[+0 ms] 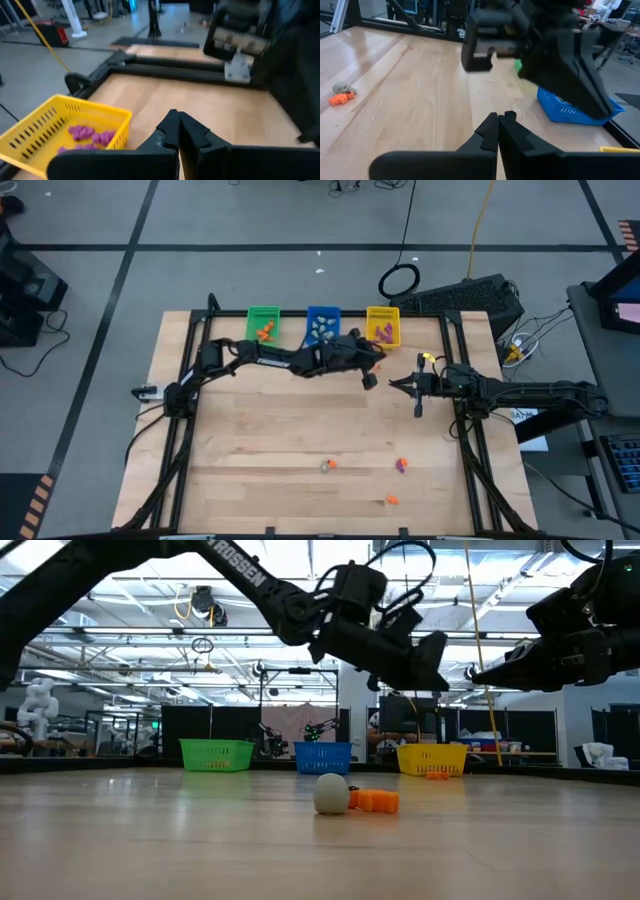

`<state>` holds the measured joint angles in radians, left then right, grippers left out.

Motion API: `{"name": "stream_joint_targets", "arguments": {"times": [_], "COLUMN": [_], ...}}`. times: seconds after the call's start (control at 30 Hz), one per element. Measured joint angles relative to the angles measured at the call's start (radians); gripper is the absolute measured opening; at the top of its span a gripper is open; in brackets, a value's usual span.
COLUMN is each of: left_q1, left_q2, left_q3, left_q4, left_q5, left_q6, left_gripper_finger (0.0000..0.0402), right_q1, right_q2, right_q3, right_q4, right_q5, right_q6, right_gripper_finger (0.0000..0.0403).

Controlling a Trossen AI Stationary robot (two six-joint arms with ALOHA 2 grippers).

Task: Sort Halloween decoration
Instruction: Put the orange skeleton toy into the green bin

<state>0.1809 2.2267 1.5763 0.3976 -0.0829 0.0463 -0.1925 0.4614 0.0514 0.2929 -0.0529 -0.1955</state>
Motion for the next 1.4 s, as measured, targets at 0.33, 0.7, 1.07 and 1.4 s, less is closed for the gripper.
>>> {"name": "stream_joint_targets", "arguments": {"times": [0.33,0.7,1.07,1.4], "left_q1": [-0.030,-0.071,-0.086,-0.093], "left_q2": [-0.138,-0.414,-0.593,-0.584], "left_q3": [-0.261,-0.575,-0.707,-0.702], "left_q4": [0.190,0.212,0.228,0.278], "left_q5": [-0.005,-0.011,-0.023,-0.028], "left_q6": [-0.014,0.022,0.076,0.095], "left_gripper_finger": [0.0000,0.0000,0.0000,0.0000], "right_q1": [0.000,0.000,0.000,0.000], "right_q2": [0.000,0.000,0.000,0.000], "right_q3": [0.000,0.000,0.000,0.000], "right_q4": [-0.010,-0.016,-0.021,-0.042], "right_q5": [0.000,0.003,0.003,0.003], "right_q6": [0.000,0.000,0.000,0.000], "right_gripper_finger": [0.0000,0.0000,0.0000,0.0000]}}
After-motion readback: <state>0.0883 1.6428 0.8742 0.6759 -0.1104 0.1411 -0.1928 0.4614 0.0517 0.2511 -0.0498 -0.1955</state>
